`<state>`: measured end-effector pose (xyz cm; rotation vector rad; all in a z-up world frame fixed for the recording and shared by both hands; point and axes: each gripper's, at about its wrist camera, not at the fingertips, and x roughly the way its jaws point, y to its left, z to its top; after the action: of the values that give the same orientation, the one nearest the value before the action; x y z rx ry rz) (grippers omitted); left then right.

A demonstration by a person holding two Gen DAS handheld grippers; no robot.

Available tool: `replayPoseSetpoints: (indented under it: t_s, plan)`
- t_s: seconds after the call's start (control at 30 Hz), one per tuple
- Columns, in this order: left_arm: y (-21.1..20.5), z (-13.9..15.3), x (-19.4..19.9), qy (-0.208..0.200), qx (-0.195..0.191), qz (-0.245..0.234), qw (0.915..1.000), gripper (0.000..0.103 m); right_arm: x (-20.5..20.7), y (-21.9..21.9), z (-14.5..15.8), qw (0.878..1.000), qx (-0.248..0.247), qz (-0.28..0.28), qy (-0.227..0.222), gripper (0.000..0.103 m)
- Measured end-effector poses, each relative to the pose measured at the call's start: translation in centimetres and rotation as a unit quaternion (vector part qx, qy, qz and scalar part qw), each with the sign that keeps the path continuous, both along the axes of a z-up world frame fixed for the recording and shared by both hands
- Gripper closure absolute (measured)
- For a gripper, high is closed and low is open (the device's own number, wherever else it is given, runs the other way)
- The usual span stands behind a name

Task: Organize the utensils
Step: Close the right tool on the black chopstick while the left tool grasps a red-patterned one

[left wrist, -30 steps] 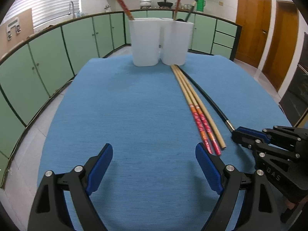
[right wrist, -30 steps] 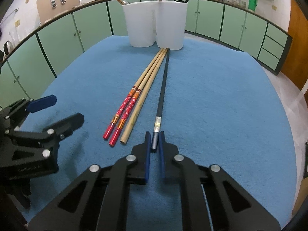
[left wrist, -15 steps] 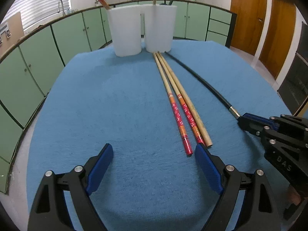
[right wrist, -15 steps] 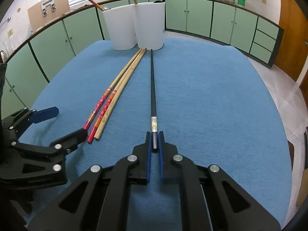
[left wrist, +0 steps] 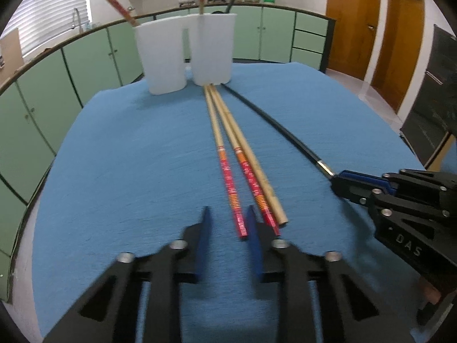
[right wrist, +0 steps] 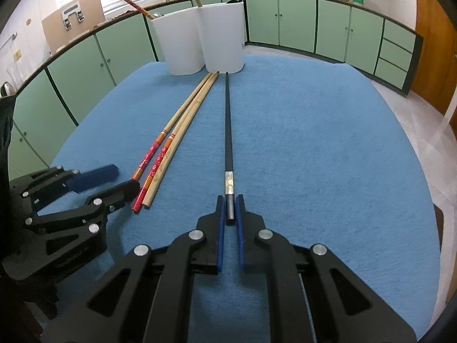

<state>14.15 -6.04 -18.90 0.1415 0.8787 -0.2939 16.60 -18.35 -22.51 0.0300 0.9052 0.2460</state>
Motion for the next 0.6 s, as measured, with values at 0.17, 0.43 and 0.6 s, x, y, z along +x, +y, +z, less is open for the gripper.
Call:
replayPoseSetpoints:
  t_s: [0.17, 0.43, 0.6]
  plan:
    - [-0.1, 0.1, -0.2, 0.0, -0.004, -0.001, 1.0, 0.095, 0.0, 0.1, 0.0, 1.0, -0.001, -0.001, 0.0, 0.096]
    - [0.7, 1.3, -0.9, -0.015, -0.011, 0.006, 0.9998, 0.097, -0.4, 0.3, 0.5, 1.0, -0.009, 0.002, -0.005, 0.097]
    - [1.8, 3.8, -1.6, -0.047, -0.012, 0.009, 0.9988, 0.098, -0.8, -0.1, 2.1, 1.0, -0.008, 0.0, -0.024, 0.097]
